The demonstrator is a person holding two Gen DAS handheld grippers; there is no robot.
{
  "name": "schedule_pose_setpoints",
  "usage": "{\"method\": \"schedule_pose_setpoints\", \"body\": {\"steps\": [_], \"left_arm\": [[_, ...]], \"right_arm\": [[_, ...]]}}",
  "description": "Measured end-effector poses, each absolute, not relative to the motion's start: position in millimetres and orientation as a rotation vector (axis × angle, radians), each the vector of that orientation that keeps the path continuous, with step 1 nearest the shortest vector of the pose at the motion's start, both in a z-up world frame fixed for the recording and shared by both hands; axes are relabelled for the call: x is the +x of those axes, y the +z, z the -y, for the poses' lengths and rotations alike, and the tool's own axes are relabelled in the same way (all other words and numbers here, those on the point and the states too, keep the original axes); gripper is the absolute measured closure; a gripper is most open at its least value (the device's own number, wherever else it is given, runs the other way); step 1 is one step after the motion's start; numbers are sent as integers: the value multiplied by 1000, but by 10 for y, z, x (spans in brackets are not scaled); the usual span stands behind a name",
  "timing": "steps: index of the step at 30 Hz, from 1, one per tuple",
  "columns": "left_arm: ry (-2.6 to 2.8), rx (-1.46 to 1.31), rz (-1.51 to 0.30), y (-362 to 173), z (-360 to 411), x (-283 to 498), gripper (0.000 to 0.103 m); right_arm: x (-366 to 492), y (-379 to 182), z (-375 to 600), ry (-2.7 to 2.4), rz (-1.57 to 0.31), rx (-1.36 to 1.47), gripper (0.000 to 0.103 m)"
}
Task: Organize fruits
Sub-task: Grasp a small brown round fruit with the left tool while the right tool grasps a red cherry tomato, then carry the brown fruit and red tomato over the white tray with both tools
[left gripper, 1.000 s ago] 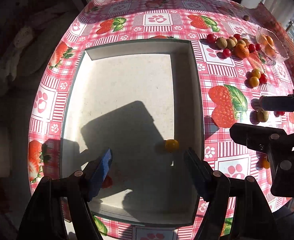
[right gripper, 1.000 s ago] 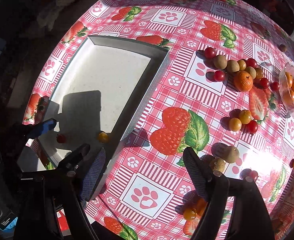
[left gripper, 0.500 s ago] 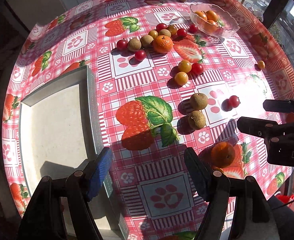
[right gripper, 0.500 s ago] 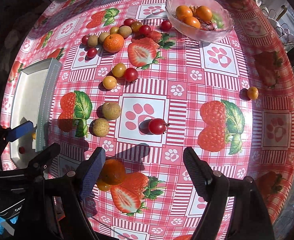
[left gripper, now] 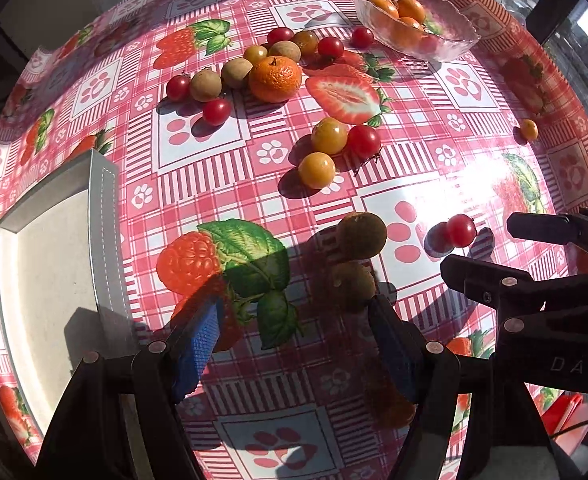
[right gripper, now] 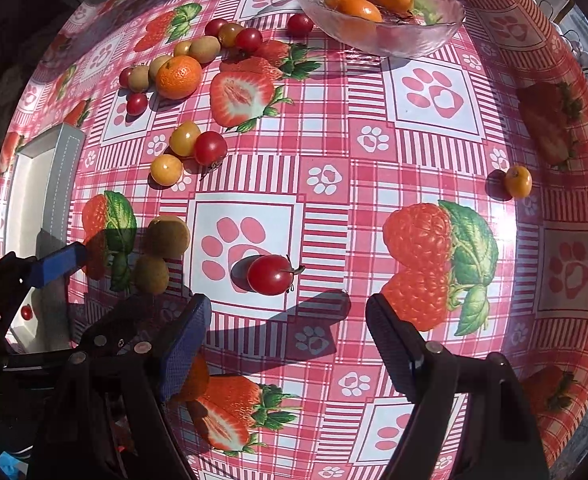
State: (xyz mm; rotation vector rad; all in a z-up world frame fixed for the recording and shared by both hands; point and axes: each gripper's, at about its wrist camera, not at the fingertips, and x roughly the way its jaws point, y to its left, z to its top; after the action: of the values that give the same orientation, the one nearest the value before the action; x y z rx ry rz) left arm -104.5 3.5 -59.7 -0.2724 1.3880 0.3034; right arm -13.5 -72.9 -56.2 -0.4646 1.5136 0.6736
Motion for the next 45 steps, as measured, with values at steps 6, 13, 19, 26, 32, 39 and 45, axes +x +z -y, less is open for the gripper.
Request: {"method": "schedule_pose_setpoints", "body": {"steps": [6,13,19,26,32,39,45], "left_arm": [[313,-262,-1410,-714,-29,-934,28],[306,-274,-1400,-727,-24,-839,67],[290,-337,-1398,-672,-121,-866,74],[305,-416,-1366,-469,-319,-1097,74],[310,-419,-1346,-284,-405,-1318,74],[340,-435,-1309,-138,-412,-1636,74],[365,-447,-1285,-102,-469,-1717,74]], "right_arm": [[-121,-648,606,707,-1521,-497,41],[-152,-633,534,723,-1510,-525,78],[-101,-563,801,709,-1534,-434,78],[-100,-442,941,708,-1534,-395,78],[-135,-349,992,717,-1532,-377,78],[-258,-216,927,749,-1518,-385,78],[-373,-127,775,781,-1500,-410,78]]}}
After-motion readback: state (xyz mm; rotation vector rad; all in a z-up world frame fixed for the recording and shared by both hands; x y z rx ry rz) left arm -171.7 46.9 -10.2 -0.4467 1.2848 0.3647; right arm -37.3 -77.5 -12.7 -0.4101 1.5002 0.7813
